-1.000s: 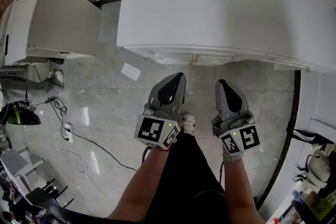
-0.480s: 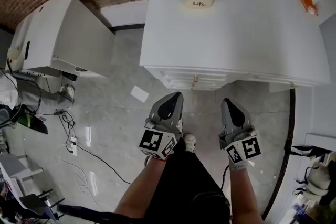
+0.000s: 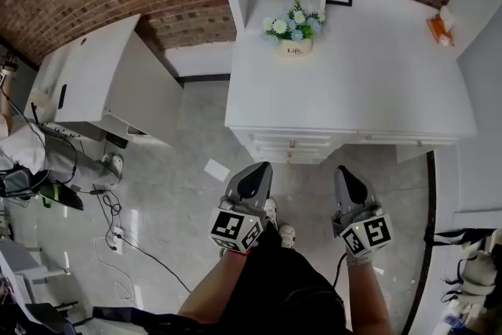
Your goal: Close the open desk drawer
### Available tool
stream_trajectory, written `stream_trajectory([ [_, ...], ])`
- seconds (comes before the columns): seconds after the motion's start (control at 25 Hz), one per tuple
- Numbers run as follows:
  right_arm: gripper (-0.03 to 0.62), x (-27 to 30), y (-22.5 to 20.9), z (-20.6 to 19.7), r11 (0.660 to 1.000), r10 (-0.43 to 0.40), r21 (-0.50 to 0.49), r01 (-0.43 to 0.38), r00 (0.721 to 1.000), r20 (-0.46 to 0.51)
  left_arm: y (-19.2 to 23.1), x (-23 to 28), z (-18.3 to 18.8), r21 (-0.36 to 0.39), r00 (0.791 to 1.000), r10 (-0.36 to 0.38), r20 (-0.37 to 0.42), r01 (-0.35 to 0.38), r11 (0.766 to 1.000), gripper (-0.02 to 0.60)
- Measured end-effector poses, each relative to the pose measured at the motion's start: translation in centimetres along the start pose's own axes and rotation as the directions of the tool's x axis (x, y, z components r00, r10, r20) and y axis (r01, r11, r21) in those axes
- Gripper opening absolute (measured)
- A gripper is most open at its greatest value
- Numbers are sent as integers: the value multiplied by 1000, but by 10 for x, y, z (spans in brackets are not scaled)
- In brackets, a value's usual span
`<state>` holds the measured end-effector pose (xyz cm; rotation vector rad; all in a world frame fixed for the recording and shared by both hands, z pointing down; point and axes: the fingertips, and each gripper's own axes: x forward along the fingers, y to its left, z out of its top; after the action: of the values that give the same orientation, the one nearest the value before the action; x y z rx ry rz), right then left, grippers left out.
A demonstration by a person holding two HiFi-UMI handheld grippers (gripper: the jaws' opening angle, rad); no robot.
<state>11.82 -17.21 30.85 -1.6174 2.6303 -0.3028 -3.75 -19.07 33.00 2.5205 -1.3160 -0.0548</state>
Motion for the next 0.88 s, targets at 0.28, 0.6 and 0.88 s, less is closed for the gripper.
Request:
stream_trajectory([
  [0.28, 0, -10, 13, 36, 1000, 27, -11, -27, 999, 21, -6, -15, 39, 4, 999, -21, 30, 21, 1000, 2],
  [0.6, 0, -27, 33, 65, 998, 62, -18, -62, 997, 37, -24, -42, 68, 39, 998, -42, 42, 40, 998, 2],
  [0.88, 0, -36, 44, 73, 995, 97, -24, -97, 995, 18, -30, -56, 82, 51, 998, -31, 58, 28, 998, 2],
])
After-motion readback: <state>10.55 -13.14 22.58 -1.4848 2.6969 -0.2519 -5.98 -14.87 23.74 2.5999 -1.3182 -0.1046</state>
